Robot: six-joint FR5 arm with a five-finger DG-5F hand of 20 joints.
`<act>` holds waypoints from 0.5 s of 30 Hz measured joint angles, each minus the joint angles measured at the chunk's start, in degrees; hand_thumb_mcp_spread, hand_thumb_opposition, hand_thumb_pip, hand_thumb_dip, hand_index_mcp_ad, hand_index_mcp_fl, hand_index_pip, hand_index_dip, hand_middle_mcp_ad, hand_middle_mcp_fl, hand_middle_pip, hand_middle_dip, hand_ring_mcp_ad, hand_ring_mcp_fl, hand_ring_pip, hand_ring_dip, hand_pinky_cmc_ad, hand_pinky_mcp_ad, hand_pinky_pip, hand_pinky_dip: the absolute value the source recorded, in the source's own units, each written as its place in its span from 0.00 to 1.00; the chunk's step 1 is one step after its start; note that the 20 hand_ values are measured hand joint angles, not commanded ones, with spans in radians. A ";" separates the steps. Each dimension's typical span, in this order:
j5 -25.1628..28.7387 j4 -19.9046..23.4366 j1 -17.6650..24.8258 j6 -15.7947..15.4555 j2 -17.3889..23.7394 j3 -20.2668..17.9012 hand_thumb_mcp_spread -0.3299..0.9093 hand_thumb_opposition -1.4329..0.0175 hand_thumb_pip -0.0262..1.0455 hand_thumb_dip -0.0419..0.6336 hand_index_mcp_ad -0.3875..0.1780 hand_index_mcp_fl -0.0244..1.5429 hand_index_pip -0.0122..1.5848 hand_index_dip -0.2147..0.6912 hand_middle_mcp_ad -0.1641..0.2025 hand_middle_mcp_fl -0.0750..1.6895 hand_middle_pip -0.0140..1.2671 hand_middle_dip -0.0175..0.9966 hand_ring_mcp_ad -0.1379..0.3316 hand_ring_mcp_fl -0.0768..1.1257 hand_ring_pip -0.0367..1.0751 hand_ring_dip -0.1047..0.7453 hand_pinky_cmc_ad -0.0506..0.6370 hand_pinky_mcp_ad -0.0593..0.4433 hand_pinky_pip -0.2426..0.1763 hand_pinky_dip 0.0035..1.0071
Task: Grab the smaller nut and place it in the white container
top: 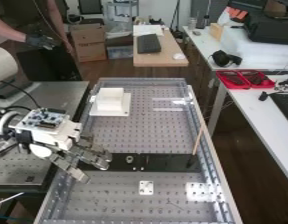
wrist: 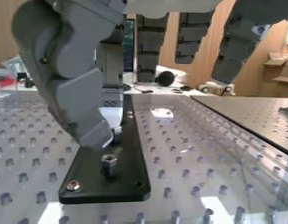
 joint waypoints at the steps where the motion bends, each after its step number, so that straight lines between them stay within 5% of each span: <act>1: 0.04 0.06 0.01 0.15 -0.15 0.01 0.65 0.36 0.62 0.44 0.32 0.19 0.98 0.36 0.41 0.16 0.11 0.33 0.54 0.08 0.13 0.30 0.66 0.74 0.59 0.27; 15: 0.51 0.90 0.03 1.14 -1.46 0.24 0.65 0.36 0.62 0.44 0.30 0.15 0.98 0.36 0.41 0.16 0.11 0.33 0.54 0.08 0.13 0.30 0.63 0.74 0.59 0.26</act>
